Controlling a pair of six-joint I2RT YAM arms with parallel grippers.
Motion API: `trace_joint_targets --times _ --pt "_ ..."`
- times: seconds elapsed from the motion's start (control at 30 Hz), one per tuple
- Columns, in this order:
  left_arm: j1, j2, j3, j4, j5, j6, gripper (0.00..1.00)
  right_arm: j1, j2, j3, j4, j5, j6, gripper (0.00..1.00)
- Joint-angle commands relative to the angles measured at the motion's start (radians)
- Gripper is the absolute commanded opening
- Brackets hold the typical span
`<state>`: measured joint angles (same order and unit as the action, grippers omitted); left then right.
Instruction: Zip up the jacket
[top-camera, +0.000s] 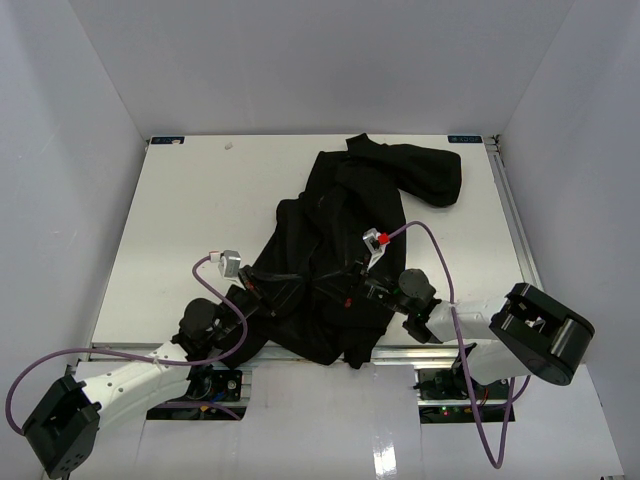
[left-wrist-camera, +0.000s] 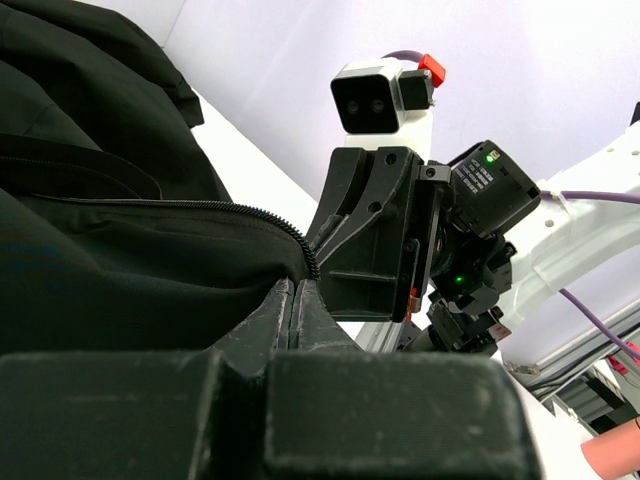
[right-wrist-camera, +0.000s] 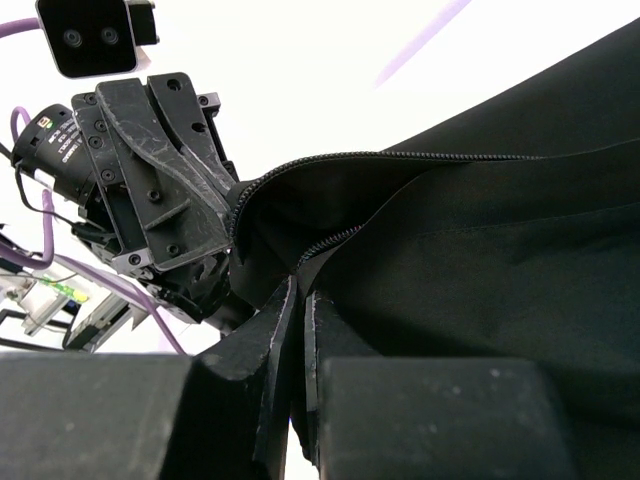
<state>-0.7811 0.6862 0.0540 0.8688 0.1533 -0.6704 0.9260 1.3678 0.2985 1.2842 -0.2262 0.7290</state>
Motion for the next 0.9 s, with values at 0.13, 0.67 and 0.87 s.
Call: trace_joint_targets --times 0.13,0.67,0.87 --pt "-0.002 0.017 -0.041 0.042 -0.006 -0.011 0.00 0.008 -0.040 0.026 0.604 0.017 -0.026 0.08" --pt "-0.003 0.036 -0.051 0.115 0.023 -0.078 0.00 0.019 -0.088 0.046 0.604 -0.025 -0.054 0.08" --pt "-0.003 0.059 -0.052 0.124 0.029 -0.085 0.00 0.026 -0.079 0.061 0.604 -0.034 -0.059 0.08"
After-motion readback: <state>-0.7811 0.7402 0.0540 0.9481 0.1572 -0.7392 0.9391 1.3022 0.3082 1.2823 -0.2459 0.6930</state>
